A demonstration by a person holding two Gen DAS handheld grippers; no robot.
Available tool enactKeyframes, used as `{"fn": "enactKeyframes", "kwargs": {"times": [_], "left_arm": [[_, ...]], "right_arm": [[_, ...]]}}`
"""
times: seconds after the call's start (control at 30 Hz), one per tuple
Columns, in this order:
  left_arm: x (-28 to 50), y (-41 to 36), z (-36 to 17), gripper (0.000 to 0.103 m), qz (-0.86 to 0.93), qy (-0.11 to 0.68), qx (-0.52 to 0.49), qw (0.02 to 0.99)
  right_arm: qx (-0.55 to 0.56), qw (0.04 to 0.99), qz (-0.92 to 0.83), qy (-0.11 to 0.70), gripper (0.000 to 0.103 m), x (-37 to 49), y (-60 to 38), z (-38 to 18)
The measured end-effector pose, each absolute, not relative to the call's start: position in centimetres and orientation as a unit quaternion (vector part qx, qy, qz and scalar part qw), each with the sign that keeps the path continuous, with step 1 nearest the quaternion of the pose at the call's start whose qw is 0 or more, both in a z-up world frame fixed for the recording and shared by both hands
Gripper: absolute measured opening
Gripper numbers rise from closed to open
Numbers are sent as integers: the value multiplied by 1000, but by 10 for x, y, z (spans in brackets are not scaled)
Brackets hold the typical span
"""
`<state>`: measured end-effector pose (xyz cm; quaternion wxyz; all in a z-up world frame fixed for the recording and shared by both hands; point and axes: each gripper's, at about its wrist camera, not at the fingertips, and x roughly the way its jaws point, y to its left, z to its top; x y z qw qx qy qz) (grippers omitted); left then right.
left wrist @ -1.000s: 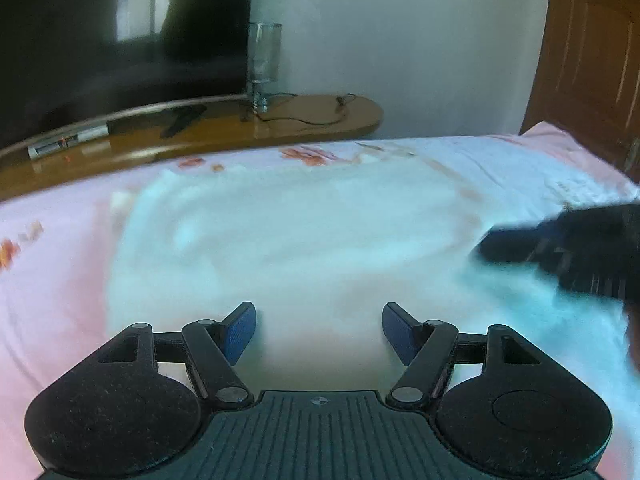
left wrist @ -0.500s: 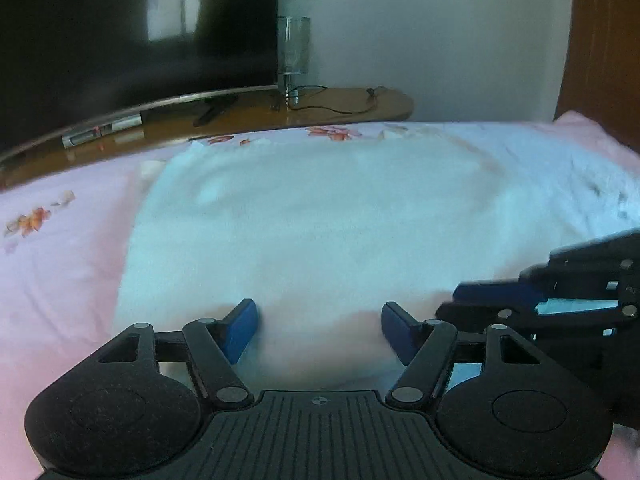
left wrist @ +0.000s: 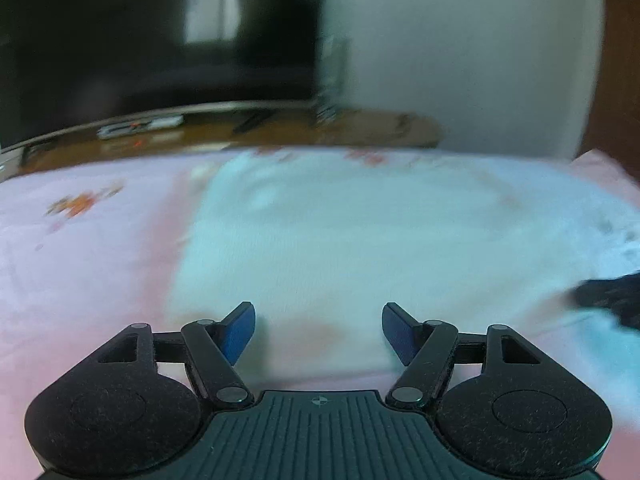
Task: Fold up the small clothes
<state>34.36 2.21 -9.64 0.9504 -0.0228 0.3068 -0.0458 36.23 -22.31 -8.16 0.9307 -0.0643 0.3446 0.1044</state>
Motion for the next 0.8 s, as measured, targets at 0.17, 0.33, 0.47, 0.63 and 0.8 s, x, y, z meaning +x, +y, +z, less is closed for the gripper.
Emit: {"fn": "enactKeyframes", "kwargs": {"times": [0.17,0.33,0.47,0.63,0.8], "left_arm": [[359,-29,-108,70,-64,335,2,940],[349,-25,-116,79,-34,329,34,943],[336,26,-118,85,-10,334,0,943],[347,19,-122,89,2,336,8,942],[344,18,-123,90,2,335,2,942]], "right_arm": [[-48,931,144,333,22,357,-193,-79],[-70,927,140,341,23,359,-193,-93],[-70,932,51,352,24,360,-233,-89],[-33,938,52,341,26,366,-231,-72],[-73,930,87,349,25,374,-193,-85]]}}
